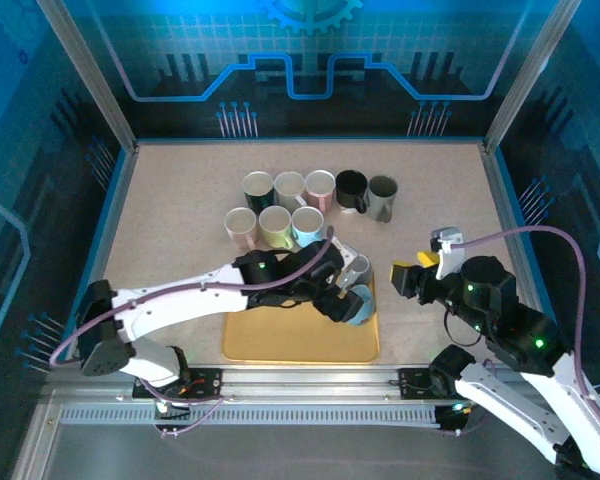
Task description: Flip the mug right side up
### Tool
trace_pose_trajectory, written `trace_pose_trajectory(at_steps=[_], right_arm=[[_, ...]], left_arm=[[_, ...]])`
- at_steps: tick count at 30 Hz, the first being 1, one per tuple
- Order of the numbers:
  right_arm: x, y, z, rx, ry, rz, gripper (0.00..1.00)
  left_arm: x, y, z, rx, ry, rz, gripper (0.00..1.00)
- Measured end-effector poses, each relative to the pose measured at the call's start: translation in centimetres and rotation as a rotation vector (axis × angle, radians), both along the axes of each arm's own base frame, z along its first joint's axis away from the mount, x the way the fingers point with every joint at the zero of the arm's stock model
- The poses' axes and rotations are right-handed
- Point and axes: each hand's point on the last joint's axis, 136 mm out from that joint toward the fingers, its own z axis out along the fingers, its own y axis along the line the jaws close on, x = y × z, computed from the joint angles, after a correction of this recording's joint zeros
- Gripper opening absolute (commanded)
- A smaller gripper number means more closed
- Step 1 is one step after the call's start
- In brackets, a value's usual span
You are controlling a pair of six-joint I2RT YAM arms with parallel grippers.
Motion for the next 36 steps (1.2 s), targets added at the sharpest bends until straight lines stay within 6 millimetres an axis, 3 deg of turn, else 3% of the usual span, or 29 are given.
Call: trace_pose_trajectory(at_steps=[7, 11, 20, 31, 36], right_arm=[[-0.7, -1.5, 0.1, -0.022, -0.03, -0.035, 0.68], [-0.7, -1.9, 0.0, -0.034, -0.036, -0.047, 0.68], [-0.6, -2.2, -0.3, -0.061, -0.038, -0.057, 0.69], [-0.3, -2.0, -0.9, -0.094, -0.023, -0.05, 0.69], [-0.1, -1.9, -1.1, -0.106, -0.017, -0.047, 0.69]], left_arm=[[1.1, -2.5, -1.3, 0.022, 0.016, -0.005, 0.99], [1.2, -3.7, -3.1, 0.043, 0.046, -0.023, 0.99], [1.0, -4.4, -7.2, 0.133, 0.087, -0.06, 0.97], [1.3, -6.7, -8.8, 0.17, 0.07, -0.135, 0.81], [0.7, -6.8, -10.2, 0.21, 0.076, -0.172, 0.73]])
